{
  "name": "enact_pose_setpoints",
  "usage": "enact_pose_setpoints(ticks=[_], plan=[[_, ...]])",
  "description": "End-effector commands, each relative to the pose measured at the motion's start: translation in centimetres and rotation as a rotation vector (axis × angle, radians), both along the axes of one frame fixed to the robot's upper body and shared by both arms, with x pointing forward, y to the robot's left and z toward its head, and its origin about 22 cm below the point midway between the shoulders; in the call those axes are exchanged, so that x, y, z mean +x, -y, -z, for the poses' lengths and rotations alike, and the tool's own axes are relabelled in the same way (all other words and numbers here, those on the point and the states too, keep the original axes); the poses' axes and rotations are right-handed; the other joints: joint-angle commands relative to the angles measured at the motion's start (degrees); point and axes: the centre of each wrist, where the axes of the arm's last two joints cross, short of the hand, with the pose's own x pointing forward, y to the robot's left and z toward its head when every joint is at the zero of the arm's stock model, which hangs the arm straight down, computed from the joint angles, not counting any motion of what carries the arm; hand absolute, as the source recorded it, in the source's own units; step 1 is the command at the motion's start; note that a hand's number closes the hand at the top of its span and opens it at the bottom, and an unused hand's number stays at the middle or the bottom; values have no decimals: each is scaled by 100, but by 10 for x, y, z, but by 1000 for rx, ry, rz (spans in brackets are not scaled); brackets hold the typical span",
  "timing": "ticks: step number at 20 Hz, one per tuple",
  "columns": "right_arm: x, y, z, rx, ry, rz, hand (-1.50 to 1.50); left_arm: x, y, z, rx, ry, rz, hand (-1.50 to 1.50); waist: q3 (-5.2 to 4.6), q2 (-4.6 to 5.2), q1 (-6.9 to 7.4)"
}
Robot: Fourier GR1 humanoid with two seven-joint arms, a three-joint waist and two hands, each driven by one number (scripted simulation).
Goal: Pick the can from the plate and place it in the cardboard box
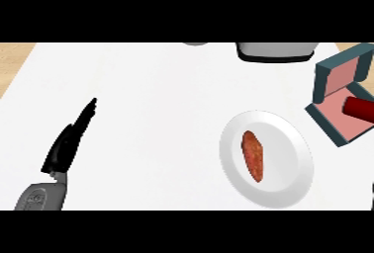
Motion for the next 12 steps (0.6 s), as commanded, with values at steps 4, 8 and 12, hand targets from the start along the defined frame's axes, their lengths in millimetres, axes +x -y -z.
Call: enact_pose_setpoints(ticks=[4,8,12], plan=[[-56,18,16,-84,120,62,-150,-8,12,-2,-7,-1,3,0,-4,-12,3],[-102,15,31,-124,161,112,-150,3,16,12,5,-11,-21,0,-8,-9,-56],[-150,12,50,-121,158,134,-150,-9,10,15,18,-3,-26,0,-6,-14,-43]])
